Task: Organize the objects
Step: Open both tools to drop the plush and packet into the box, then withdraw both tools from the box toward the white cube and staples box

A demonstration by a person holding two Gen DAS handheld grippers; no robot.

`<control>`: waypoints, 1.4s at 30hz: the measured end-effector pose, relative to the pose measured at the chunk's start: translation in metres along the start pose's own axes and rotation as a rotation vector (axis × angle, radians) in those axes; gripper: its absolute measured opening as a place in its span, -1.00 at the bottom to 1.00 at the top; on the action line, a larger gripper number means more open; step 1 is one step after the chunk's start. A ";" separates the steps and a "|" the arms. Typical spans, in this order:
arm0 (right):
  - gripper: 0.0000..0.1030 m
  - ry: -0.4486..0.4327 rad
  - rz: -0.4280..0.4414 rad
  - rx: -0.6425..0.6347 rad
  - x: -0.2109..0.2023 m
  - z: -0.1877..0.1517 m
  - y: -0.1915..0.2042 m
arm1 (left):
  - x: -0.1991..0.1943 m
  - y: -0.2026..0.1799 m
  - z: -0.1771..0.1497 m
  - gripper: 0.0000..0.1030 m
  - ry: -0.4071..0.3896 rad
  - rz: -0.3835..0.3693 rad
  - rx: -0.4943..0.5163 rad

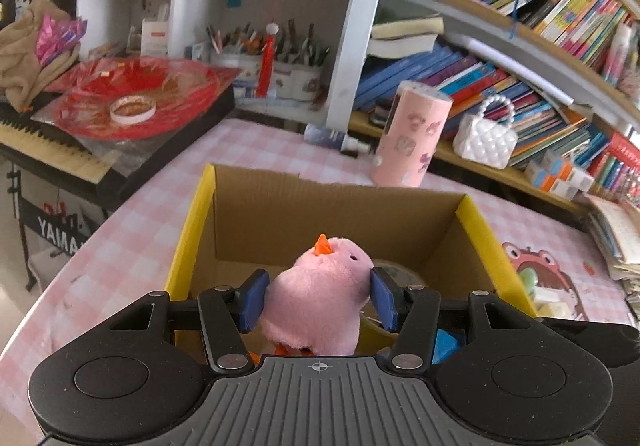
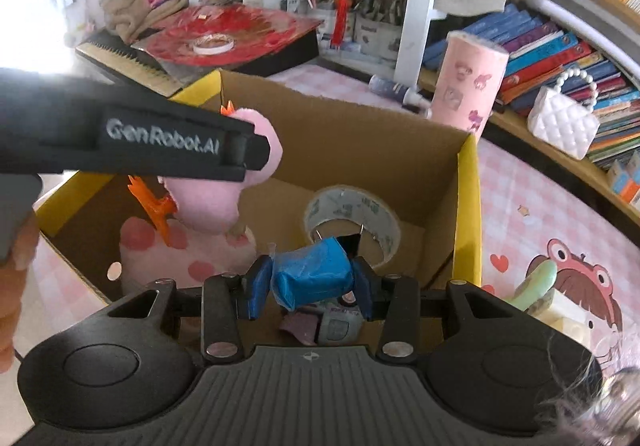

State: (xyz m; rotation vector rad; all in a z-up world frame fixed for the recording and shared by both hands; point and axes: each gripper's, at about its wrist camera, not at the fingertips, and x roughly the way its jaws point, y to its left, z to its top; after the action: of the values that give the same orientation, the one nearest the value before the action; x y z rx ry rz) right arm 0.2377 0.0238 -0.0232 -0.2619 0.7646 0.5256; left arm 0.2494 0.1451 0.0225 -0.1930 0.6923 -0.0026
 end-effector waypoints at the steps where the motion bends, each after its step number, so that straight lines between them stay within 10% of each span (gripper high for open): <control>1: -0.20 0.004 0.008 0.002 0.001 0.000 -0.002 | 0.002 0.000 0.000 0.05 0.004 0.006 -0.002; 23: 0.18 -0.220 -0.062 0.035 -0.075 -0.005 0.001 | -0.087 -0.018 -0.012 0.60 -0.193 -0.065 0.073; 42: 0.34 -0.113 -0.200 0.202 -0.128 -0.114 0.040 | -0.143 0.003 -0.119 0.80 -0.067 0.035 -0.003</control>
State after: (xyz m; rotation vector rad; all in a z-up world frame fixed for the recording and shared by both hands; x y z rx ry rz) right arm 0.0724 -0.0349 -0.0124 -0.1178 0.6675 0.2696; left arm 0.0636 0.1370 0.0225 -0.1827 0.6286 0.0378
